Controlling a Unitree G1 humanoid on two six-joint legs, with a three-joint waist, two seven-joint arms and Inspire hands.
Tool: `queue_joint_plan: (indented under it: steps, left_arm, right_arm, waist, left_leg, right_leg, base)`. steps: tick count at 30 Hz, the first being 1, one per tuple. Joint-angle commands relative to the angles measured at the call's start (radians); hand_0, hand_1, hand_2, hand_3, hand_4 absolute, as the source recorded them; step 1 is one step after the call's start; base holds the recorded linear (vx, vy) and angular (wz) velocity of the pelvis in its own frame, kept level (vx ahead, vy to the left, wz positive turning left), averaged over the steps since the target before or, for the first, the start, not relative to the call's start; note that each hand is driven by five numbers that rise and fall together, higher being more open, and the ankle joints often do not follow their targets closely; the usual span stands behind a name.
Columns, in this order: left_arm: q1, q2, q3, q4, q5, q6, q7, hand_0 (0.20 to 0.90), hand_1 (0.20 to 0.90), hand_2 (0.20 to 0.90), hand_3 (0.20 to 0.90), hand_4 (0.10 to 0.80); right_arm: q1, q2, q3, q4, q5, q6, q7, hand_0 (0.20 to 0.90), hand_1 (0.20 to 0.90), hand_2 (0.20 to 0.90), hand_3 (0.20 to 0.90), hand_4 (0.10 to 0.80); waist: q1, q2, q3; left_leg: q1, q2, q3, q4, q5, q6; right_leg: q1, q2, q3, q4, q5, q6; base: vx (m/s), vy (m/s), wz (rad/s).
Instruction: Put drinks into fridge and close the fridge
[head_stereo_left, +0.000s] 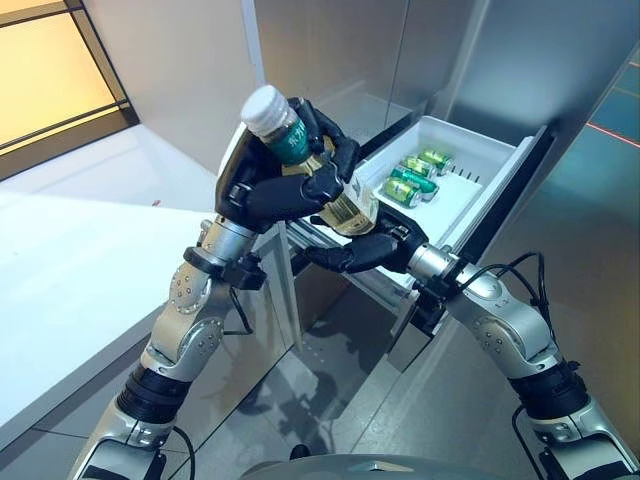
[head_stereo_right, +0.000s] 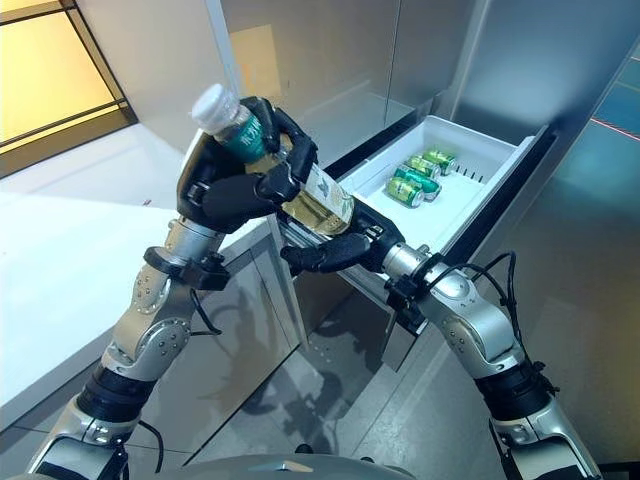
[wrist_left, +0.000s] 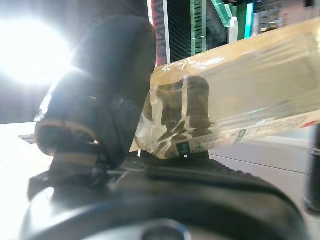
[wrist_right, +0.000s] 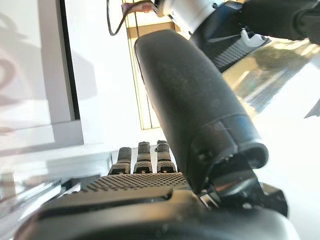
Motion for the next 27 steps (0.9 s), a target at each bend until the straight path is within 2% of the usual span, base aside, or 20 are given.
queue_joint_plan:
  steps: [1,7,17,23,27]
  left_arm:
    - [-0.176,-0.009,0.017,0.006,-0.009,-0.104,0.002,0.300,0.300,0.300,0.200,0.100]
    - [-0.186,-0.005,0.001,0.000,0.067,-0.097,0.042,0.300,0.300,0.300,0.200,0.100]
    - [-0.208,0.050,-0.023,0.066,0.207,-0.094,0.095,0.300,0.300,0.300,0.200,0.100]
    - [-0.222,0.062,-0.057,0.108,0.214,-0.068,0.082,0.300,0.300,0.300,0.200,0.100]
    - [-0.224,0.054,-0.074,0.118,0.158,-0.073,0.051,0.300,0.300,0.300,0.200,0.100]
  right_arm:
    - [-0.141,0.039,-0.038,-0.123,0.015,-0.141,-0.038,0.900,0.900,0.900,0.900,0.800]
    - [-0.159,0.036,-0.037,-0.101,0.020,-0.120,-0.091,0.900,0.900,0.900,0.900,0.800]
    - [-0.181,0.011,-0.013,-0.082,0.015,-0.094,-0.064,0.900,0.900,0.900,0.900,0.800]
    - [-0.198,-0.010,0.008,-0.076,0.006,-0.065,-0.038,0.900,0.900,0.900,0.900,0.800]
    - [-0.204,-0.025,0.030,-0.066,0.018,-0.017,-0.001,0.900,0.900,0.900,0.900,0.800]
  waist:
    - [-0.007,-0.018,-0.088]
    - [-0.008,-0.019,-0.089]
    - [-0.008,-0.021,-0.092]
    - [-0.014,-0.023,-0.095]
    - [-0.018,-0.026,-0.095]
  left_leg:
    - [0.024,0.028,0.063,0.001,-0.081,-0.015]
    - [0.021,0.030,0.063,0.001,-0.080,-0.016]
    - [0.018,0.031,0.067,0.001,-0.080,-0.018]
    - [0.018,0.034,0.077,0.001,-0.080,-0.018]
    - [0.018,0.035,0.080,0.001,-0.079,-0.018]
  right_leg:
    - [-0.020,-0.011,0.060,0.018,0.030,0.048]
    - [-0.024,-0.010,0.061,0.019,0.030,0.047]
    - [-0.025,-0.012,0.054,0.018,0.031,0.051]
    - [-0.028,-0.010,0.056,0.017,0.031,0.052]
    - [-0.030,-0.008,0.062,0.020,0.031,0.052]
  base:
    - [0.020,-0.006,-0.05]
    - [0.006,-0.001,-0.01]
    - [0.000,0.000,0.00]
    - [0.017,-0.007,-0.08]
    - [0.008,-0.005,-0.03]
